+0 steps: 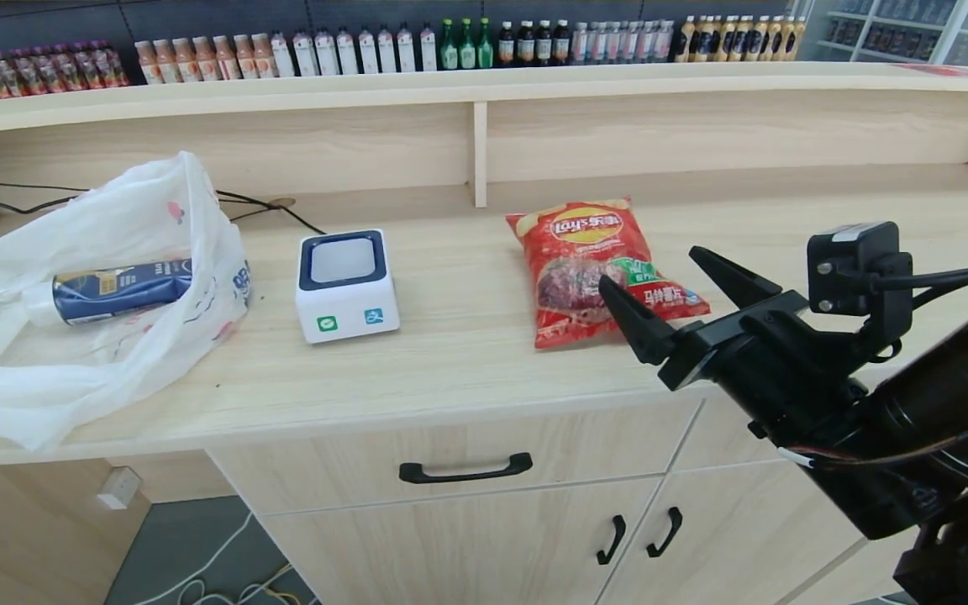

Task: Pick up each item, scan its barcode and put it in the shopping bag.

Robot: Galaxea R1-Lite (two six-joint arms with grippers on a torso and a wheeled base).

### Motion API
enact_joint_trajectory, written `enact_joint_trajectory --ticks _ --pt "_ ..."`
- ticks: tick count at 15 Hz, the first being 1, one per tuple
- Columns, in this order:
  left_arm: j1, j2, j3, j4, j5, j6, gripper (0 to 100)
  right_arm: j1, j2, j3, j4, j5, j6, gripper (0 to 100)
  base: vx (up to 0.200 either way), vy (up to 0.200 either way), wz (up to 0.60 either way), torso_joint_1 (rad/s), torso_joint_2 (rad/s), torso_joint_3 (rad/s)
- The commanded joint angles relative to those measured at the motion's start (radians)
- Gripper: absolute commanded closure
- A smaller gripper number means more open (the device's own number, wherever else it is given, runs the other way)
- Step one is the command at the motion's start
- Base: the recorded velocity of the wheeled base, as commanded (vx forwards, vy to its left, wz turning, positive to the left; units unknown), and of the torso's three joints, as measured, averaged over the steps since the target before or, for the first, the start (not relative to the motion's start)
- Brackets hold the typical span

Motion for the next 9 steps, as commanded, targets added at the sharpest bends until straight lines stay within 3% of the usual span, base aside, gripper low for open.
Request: enact_joint_trajectory --ticks 1,7,9 --pt "0.000 0.000 0.000 0.000 0.001 0.000 0 0.001 -0.005 0.002 -0.001 0.001 -0.005 0 0.000 0.000 0.00 0.000 0.00 0.000" --pt "0.000 0.000 0.000 0.000 0.001 0.000 0 0.000 -0.008 -0.019 -0.001 0.007 -0.028 0 0.000 0.000 0.00 0.000 0.00 0.000" --pt "0.000 0.000 0.000 0.000 0.001 0.000 0 0.001 -0.016 -0.088 0.056 0.010 -0.038 0 0.000 0.000 0.00 0.000 0.00 0.000"
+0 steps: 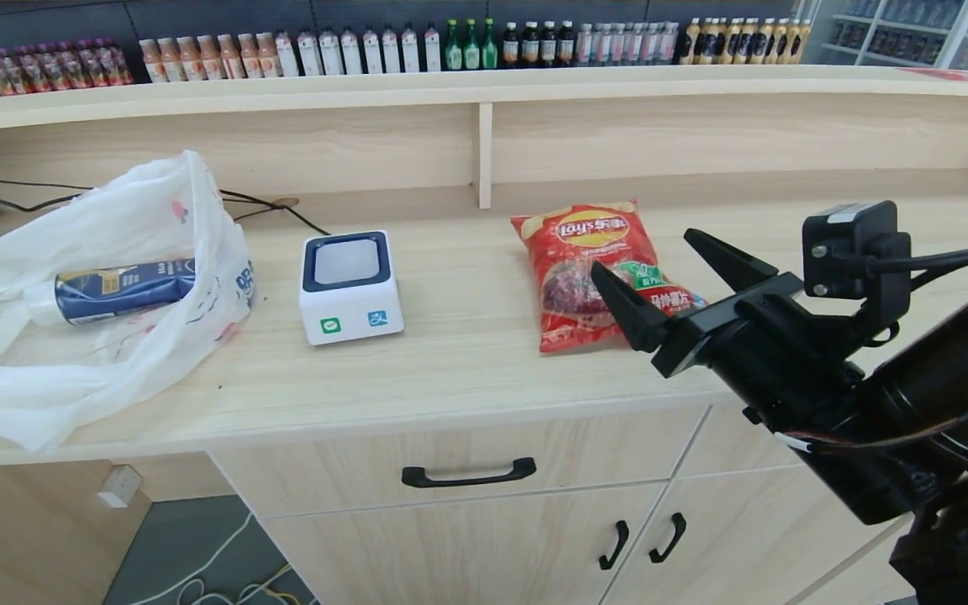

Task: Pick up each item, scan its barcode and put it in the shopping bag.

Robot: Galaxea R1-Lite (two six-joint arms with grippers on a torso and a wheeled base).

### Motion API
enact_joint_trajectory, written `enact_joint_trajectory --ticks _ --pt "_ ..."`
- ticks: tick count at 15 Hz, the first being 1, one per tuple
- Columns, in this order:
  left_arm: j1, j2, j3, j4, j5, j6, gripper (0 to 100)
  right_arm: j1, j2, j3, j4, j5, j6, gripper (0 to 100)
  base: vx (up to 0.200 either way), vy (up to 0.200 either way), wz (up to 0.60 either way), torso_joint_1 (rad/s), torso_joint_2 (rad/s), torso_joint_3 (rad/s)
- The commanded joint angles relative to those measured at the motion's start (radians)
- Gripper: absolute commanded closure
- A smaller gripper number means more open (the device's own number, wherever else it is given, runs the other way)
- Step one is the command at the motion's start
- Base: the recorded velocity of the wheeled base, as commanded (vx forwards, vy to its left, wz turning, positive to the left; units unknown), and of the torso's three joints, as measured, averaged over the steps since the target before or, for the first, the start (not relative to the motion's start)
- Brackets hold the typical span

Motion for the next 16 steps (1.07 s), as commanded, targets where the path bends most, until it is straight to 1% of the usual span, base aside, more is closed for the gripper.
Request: enact_joint_trajectory --ticks 1,2,3,4,6,7,8,9,12,14,15,16 --pt "0.000 0.000 0.000 0.000 0.000 0.000 0 0.001 -0.041 -0.122 0.168 0.004 0.003 0 0.000 0.000 0.00 0.000 0.00 0.000" --pt "0.000 0.000 0.000 0.000 0.000 0.000 0 0.002 -0.063 -0.176 0.273 0.004 0.015 0 0.000 0.000 0.00 0.000 0.00 0.000" --pt "0.000 0.000 0.000 0.000 0.000 0.000 0 -0.007 -0.084 -0.279 0.423 -0.002 0.027 0 0.000 0.000 0.00 0.000 0.00 0.000" --pt "0.000 0.000 0.000 0.000 0.000 0.000 0 -0.032 -0.089 -0.380 0.524 -0.011 0.026 0 0.000 0.000 0.00 0.000 0.00 0.000" --pt "0.000 0.000 0.000 0.000 0.000 0.000 0 -0.036 -0.072 -0.521 0.636 -0.019 0.029 0 0.000 0.000 0.00 0.000 0.00 0.000" --pt "0.000 0.000 0.000 0.000 0.000 0.000 0 -0.036 -0.072 -0.544 0.664 -0.037 0.026 0 0.000 0.000 0.00 0.000 0.00 0.000" --pt "0.000 0.000 0.000 0.000 0.000 0.000 0 -0.035 -0.083 -0.578 0.736 -0.083 0.027 0 0.000 0.000 0.00 0.000 0.00 0.000" --pt "0.000 0.000 0.000 0.000 0.000 0.000 0 -0.033 -0.097 -0.599 0.804 -0.088 0.035 0 0.000 0.000 0.00 0.000 0.00 0.000" --pt "0.000 0.000 0.000 0.000 0.000 0.000 0 -0.036 -0.093 -0.645 0.931 -0.083 0.064 0 0.000 0.000 0.00 0.000 0.00 0.000" --pt "0.000 0.000 0.000 0.000 0.000 0.000 0 -0.013 -0.104 -0.676 1.121 -0.091 0.106 0 0.000 0.000 0.00 0.000 0.00 0.000" --pt "0.000 0.000 0.000 0.000 0.000 0.000 0 -0.013 -0.101 -0.691 1.178 -0.091 0.107 0 0.000 0.000 0.00 0.000 0.00 0.000" --pt "0.000 0.000 0.000 0.000 0.000 0.000 0 -0.015 -0.075 -0.743 1.242 -0.094 0.107 0 0.000 0.000 0.00 0.000 0.00 0.000"
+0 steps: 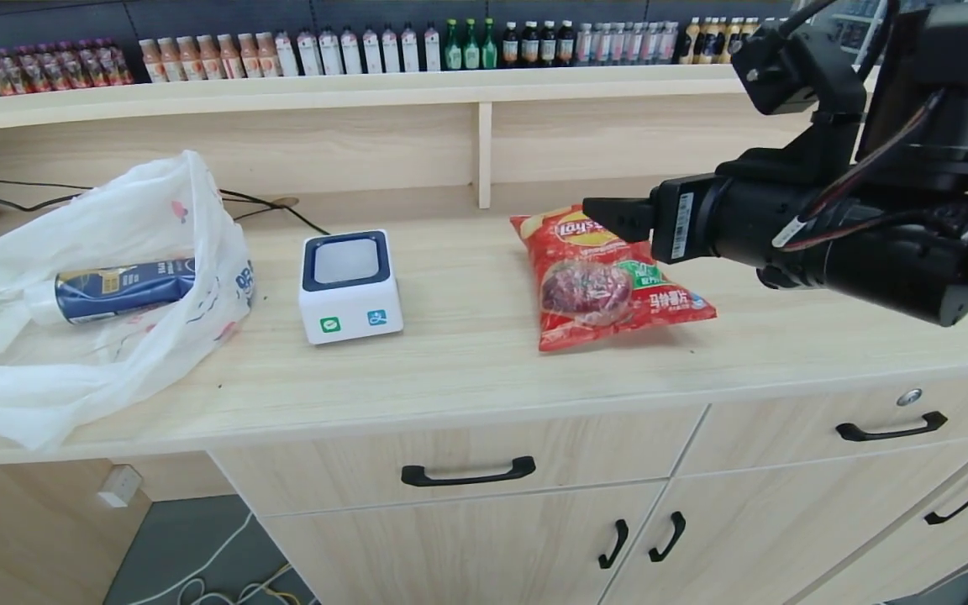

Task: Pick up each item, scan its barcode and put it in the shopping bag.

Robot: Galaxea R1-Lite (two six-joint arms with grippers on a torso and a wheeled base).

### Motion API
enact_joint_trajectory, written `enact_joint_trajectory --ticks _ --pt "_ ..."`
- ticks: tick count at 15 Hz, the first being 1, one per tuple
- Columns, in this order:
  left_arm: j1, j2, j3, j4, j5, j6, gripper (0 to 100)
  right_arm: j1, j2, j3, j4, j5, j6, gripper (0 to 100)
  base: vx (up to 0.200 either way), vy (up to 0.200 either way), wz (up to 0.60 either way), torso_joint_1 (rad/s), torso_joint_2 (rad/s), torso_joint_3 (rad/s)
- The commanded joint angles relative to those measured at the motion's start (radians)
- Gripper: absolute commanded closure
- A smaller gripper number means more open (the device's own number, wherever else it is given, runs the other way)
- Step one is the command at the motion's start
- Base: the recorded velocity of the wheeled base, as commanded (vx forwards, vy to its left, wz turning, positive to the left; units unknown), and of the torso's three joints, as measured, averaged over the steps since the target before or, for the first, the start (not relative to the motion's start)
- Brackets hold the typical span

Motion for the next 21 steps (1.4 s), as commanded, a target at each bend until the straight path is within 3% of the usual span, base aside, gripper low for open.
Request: enact_joint_trajectory --ticks 1,6,12,16,21 --pt "0.000 0.000 0.000 0.000 0.000 0.000 0 -0.002 0.048 -0.090 0.057 -0.010 0.002 0 0.000 0.000 0.00 0.000 0.00 0.000" --pt "0.000 0.000 0.000 0.000 0.000 0.000 0 -0.006 0.145 -0.306 0.373 -0.040 0.004 0 0.000 0.000 0.00 0.000 0.00 0.000" --pt "0.000 0.000 0.000 0.000 0.000 0.000 0 -0.012 0.338 -0.630 0.625 -0.096 0.024 0 0.000 0.000 0.00 0.000 0.00 0.000" --pt "0.000 0.000 0.000 0.000 0.000 0.000 0 -0.019 0.401 -0.677 0.676 -0.132 0.119 0 0.000 0.000 0.00 0.000 0.00 0.000" --pt "0.000 0.000 0.000 0.000 0.000 0.000 0 -0.034 0.431 -0.703 0.676 -0.171 0.131 0 0.000 0.000 0.00 0.000 0.00 0.000"
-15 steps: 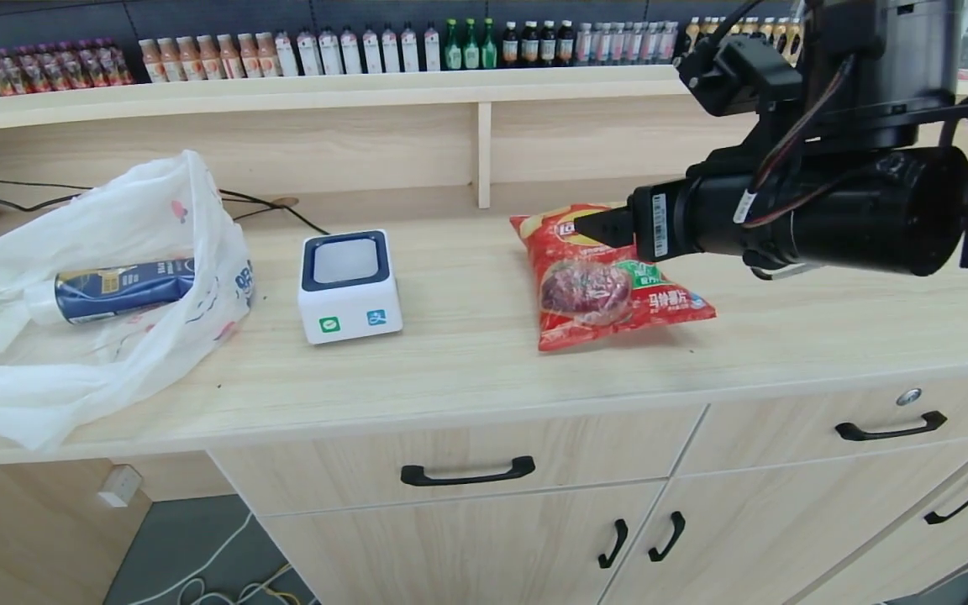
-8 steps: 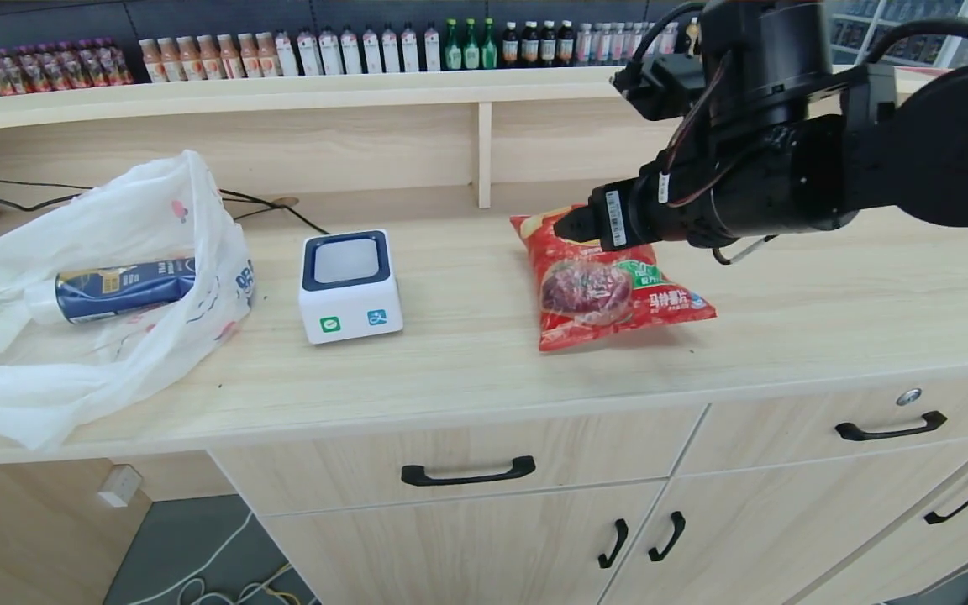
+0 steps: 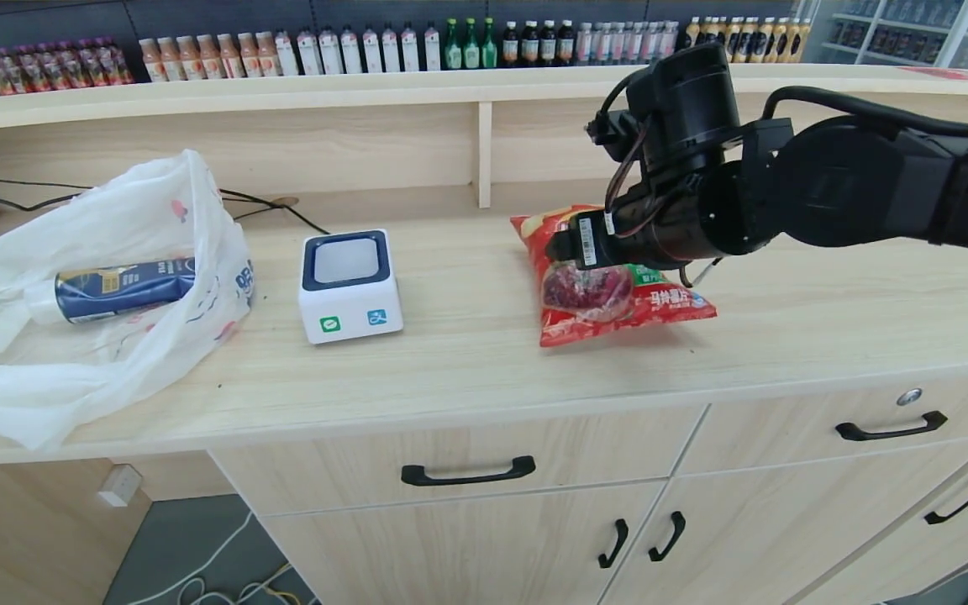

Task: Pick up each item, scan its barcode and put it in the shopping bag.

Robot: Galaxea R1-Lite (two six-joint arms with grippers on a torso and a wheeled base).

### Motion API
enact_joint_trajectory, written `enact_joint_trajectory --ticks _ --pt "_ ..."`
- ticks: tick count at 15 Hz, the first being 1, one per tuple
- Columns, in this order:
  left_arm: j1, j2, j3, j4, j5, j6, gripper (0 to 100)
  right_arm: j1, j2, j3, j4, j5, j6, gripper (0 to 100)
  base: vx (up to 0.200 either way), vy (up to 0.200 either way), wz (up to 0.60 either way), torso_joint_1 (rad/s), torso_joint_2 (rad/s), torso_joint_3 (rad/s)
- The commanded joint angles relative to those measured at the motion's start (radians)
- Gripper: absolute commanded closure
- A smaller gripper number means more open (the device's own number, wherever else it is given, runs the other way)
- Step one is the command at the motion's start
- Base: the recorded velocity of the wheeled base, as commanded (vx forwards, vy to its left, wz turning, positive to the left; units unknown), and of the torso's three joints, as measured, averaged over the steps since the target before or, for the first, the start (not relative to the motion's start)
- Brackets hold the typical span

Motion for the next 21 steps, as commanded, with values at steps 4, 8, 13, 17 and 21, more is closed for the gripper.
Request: enact_joint_trajectory --ticks 4,8,13,17,21 --pt "0.000 0.000 0.000 0.000 0.000 0.000 0 -0.024 0.033 -0.056 0.008 -0.050 0.001 0 0.000 0.000 0.00 0.000 0.00 0.000" --pt "0.000 0.000 0.000 0.000 0.000 0.000 0 -0.025 0.024 -0.056 0.055 -0.068 0.003 0 0.000 0.000 0.00 0.000 0.00 0.000" --pt "0.000 0.000 0.000 0.000 0.000 0.000 0 -0.025 0.026 -0.056 0.072 -0.070 0.006 0 0.000 0.000 0.00 0.000 0.00 0.000" --pt "0.000 0.000 0.000 0.000 0.000 0.000 0 -0.007 0.052 -0.056 0.083 -0.070 0.104 0 0.000 0.000 0.00 0.000 0.00 0.000" --pt "0.000 0.000 0.000 0.000 0.000 0.000 0 -0.007 0.067 -0.056 0.126 -0.063 0.146 0 0.000 0.000 0.00 0.000 0.00 0.000"
